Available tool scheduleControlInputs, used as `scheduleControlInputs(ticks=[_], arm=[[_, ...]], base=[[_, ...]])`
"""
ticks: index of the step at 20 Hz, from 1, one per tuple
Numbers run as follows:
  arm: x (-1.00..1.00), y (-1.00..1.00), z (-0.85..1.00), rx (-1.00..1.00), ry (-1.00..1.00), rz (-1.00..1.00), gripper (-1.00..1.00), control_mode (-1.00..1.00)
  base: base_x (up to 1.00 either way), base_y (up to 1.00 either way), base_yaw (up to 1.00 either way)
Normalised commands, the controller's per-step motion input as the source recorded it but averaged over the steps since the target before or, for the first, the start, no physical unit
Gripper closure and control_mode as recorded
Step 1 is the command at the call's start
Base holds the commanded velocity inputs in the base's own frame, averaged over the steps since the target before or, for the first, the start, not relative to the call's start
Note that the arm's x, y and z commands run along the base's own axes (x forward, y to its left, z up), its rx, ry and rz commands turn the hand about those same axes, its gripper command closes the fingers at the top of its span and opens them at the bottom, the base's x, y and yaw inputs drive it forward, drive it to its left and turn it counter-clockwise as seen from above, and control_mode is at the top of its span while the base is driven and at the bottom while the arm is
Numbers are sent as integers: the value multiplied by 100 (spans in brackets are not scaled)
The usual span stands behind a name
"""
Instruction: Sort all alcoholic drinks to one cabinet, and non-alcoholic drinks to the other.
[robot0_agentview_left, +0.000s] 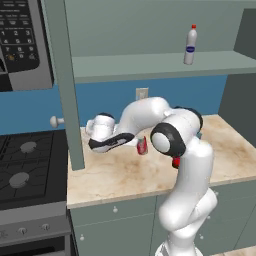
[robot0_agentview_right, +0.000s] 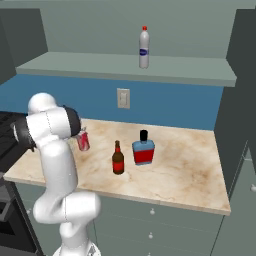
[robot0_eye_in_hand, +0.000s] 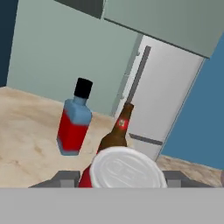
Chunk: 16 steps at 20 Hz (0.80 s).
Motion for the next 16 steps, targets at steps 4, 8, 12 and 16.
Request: scheduleControlInputs(ticks=[4, 8, 12, 16], arm=[[-81, -33, 61, 0, -11, 10, 100, -100], [-50, -13, 76, 6, -2, 16, 100, -100], [-41, -9, 77, 12, 0, 22, 100, -100], [-41, -8, 75, 9, 0, 25, 100, -100]], base=[[0, 0, 0], [0, 0, 0], [0, 0, 0], [0, 0, 0]])
